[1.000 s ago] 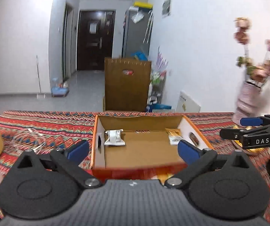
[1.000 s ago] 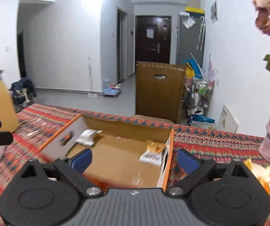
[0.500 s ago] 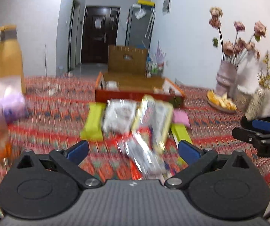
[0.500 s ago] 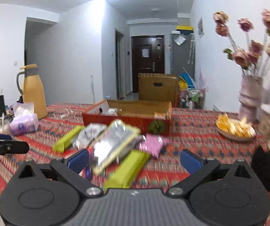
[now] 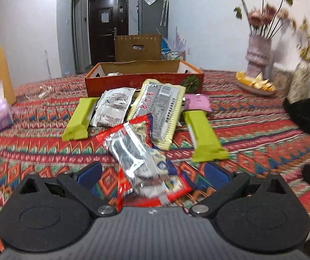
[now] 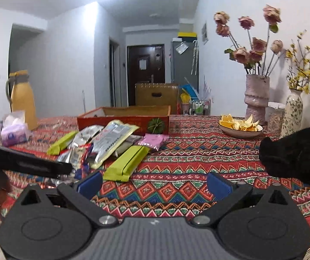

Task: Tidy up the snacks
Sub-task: 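Withdraw both tools from the box back toward the snack pile, then grasp a red-and-silver bag with the left tool while the right tool grasps a silver-yellow bar packet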

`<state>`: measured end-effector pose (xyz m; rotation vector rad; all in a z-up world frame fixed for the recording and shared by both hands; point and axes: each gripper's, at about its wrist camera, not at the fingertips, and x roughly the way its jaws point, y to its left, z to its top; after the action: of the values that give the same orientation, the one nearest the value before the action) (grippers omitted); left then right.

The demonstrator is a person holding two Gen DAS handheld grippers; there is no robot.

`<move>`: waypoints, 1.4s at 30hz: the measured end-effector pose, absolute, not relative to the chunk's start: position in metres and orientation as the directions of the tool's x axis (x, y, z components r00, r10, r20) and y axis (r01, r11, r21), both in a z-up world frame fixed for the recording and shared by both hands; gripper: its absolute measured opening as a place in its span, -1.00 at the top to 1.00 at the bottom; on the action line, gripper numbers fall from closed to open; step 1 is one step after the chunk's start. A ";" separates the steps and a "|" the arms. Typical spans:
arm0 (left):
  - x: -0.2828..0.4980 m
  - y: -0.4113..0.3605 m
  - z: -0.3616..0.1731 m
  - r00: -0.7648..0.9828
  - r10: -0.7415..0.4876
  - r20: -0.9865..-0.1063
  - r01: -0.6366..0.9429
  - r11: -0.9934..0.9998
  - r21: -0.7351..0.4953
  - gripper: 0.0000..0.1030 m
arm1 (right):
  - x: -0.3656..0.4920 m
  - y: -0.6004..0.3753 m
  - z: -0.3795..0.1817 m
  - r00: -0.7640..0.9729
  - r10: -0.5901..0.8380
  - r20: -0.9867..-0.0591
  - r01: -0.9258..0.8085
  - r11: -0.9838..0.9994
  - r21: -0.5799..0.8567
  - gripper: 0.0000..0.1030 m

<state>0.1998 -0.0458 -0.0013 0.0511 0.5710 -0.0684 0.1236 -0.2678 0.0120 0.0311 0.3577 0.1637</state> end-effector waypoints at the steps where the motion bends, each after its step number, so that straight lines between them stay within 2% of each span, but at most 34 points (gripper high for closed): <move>1: 0.208 -0.047 -0.005 0.841 -0.047 -0.539 0.078 0.996 0.035 -0.99 | 0.126 -0.268 0.011 0.923 0.165 -0.346 -0.152 0.986 0.064 -1.00; 3: 0.223 -0.046 -0.010 0.837 -0.043 -0.545 0.073 0.997 0.033 -0.92 | 0.131 -0.267 0.010 0.924 0.162 -0.348 -0.148 0.987 0.065 -1.00; 6: 0.246 -0.039 -0.020 0.814 -0.053 -0.578 0.074 0.997 0.014 -0.48 | 0.146 -0.263 0.008 0.917 0.141 -0.374 -0.129 0.990 0.058 -1.00; 7: 0.250 -0.036 -0.022 0.814 -0.046 -0.580 0.068 0.998 0.017 -0.18 | 0.152 -0.262 0.008 0.912 0.137 -0.386 -0.125 0.991 0.058 -1.00; 8: 0.252 -0.032 -0.024 0.812 -0.060 -0.580 0.083 0.996 0.013 -0.05 | 0.157 -0.260 0.008 0.906 0.143 -0.398 -0.129 0.990 0.062 -1.00; 11: 0.248 -0.011 -0.023 0.805 -0.125 -0.580 0.122 0.992 -0.046 -0.04 | 0.179 -0.254 0.008 0.885 0.176 -0.432 -0.144 0.984 0.107 -1.00; 15: 0.234 0.024 -0.018 0.798 -0.159 -0.582 0.159 0.986 -0.052 -0.06 | 0.218 -0.228 0.006 0.848 0.189 -0.494 -0.156 0.982 0.109 -0.94; 17: 0.233 0.038 -0.013 0.806 -0.158 -0.570 0.156 0.986 -0.053 -0.29 | 0.241 -0.208 0.006 0.840 0.205 -0.503 -0.171 0.979 0.112 -0.94; 18: 0.235 0.042 -0.012 0.812 -0.160 -0.562 0.154 0.986 -0.059 -0.49 | 0.252 -0.199 0.006 0.836 0.217 -0.504 -0.181 0.976 0.120 -0.93; 20: 0.245 0.046 -0.016 0.802 -0.166 -0.574 0.150 0.986 -0.075 -0.53 | 0.279 -0.178 0.006 0.829 0.247 -0.501 -0.198 0.969 0.149 -0.93; 22: 0.252 0.046 -0.020 0.781 -0.164 -0.602 0.143 0.986 -0.083 -0.52 | 0.306 -0.161 0.004 0.821 0.267 -0.505 -0.208 0.963 0.170 -0.82; 26: 0.254 0.038 -0.028 0.769 -0.263 -0.583 0.213 0.965 -0.155 -0.68 | 0.353 -0.132 0.000 0.812 0.252 -0.526 -0.191 0.967 0.169 -0.81; 27: 0.256 0.035 -0.032 0.765 -0.267 -0.586 0.228 0.963 -0.141 -0.58 | 0.362 -0.126 -0.004 0.802 0.237 -0.548 -0.178 0.971 0.159 -0.81; 28: 0.258 0.031 -0.034 0.764 -0.245 -0.596 0.223 0.968 -0.112 -0.25 | 0.371 -0.121 -0.007 0.792 0.225 -0.568 -0.162 0.974 0.159 -0.81; 29: 0.257 0.028 -0.035 0.778 -0.214 -0.590 0.210 0.975 -0.077 -0.10 | 0.376 -0.118 -0.010 0.787 0.231 -0.572 -0.160 0.972 0.172 -0.81; 32: 0.256 0.035 -0.032 0.771 -0.252 -0.585 0.228 0.967 -0.117 -0.01 | 0.383 -0.106 -0.019 0.779 0.216 -0.588 -0.153 0.976 0.156 -0.82; 34: 0.255 0.044 -0.029 0.768 -0.258 -0.586 0.218 0.966 -0.139 0.01 | 0.381 -0.103 -0.021 0.791 0.201 -0.578 -0.157 0.979 0.126 -0.53; 38: 0.248 0.063 -0.020 0.797 -0.221 -0.562 0.170 0.975 -0.141 0.02 | 0.378 -0.108 -0.022 0.780 0.229 -0.583 -0.185 0.973 0.134 -0.23; 40: 0.244 0.071 -0.015 0.810 -0.178 -0.559 0.129 0.984 -0.125 0.08 | 0.372 -0.109 -0.018 0.786 0.220 -0.578 -0.193 0.975 0.109 0.10; 41: 0.243 0.075 -0.012 0.814 -0.163 -0.558 0.112 0.986 -0.125 0.08 | 0.369 -0.114 -0.014 0.784 0.223 -0.579 -0.200 0.974 0.104 0.14; 42: 0.241 0.078 -0.010 0.817 -0.149 -0.557 0.094 0.988 -0.126 0.08 | 0.363 -0.117 -0.011 0.784 0.225 -0.579 -0.206 0.973 0.100 0.29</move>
<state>0.2408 0.0781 -0.0095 -0.0944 0.6011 -0.1300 0.3631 -0.1169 -0.0106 0.0322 0.6286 0.2326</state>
